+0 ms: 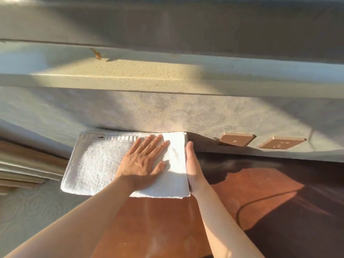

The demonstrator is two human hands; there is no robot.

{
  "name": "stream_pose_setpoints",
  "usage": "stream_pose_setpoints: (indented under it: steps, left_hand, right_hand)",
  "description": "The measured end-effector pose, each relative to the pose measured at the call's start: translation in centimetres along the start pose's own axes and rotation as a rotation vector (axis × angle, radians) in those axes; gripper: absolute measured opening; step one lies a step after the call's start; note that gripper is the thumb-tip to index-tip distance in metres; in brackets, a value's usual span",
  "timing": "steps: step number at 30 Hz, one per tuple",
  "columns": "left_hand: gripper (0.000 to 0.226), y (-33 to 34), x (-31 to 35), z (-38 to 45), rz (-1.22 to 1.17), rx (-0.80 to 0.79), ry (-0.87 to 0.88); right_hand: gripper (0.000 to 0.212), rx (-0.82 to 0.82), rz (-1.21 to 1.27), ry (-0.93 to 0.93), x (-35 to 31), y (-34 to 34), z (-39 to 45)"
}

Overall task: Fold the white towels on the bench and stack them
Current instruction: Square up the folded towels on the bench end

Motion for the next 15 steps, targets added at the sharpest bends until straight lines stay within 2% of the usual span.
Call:
stream_pose_setpoints:
  steps: [3, 4, 6, 9, 11, 13, 15]
  left_hand:
    - [0.063, -0.5, 0.4, -0.3, -0.009, 0.005, -0.002]
    - [0.062, -0.8, 0.5, -0.3, -0.019, 0.015, -0.002]
    - [0.061, -1.1, 0.2, -0.6, -0.022, 0.019, -0.029]
    - [0.060, -1.2, -1.5, -2.1, -0.053, 0.045, -0.151]
    - [0.068, -1.7, -3.3, -3.5, -0.094, 0.080, -0.195]
    - [0.068, -1.8, -6.0, -5.2, -0.110, 0.094, -0.236]
    - [0.065, -1.7, -9.7, -7.2, -0.111, 0.090, -0.307]
  right_hand:
    - [0.082, 0.230, -0.518, -0.445, -4.0, 1.8, -2.8]
    - [0.079, 0.261, -0.700, -0.606, -4.9, 3.1, -3.9]
    - [0.069, 0.188, -1.052, -0.757, -4.6, 6.0, -4.9]
    - [0.064, 0.099, -1.521, -0.648, -1.2, 7.1, -3.7]
    - [0.065, 0.184, -1.610, -0.586, -0.1, 5.9, -3.0]
    - [0.068, 0.240, -1.627, -0.611, 0.1, 5.2, -2.8]
    - [0.073, 0.253, -1.754, -0.683, -0.2, 5.5, -2.7]
Point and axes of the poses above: each hand's wrist, its own z-axis towards the middle knuckle, its own y-axis out of the palm, x = y × z, the point moved 5 cm from there along z, towards the middle knuckle, and after that the axes turned 4 degrees about x, right-handed, at the moved point
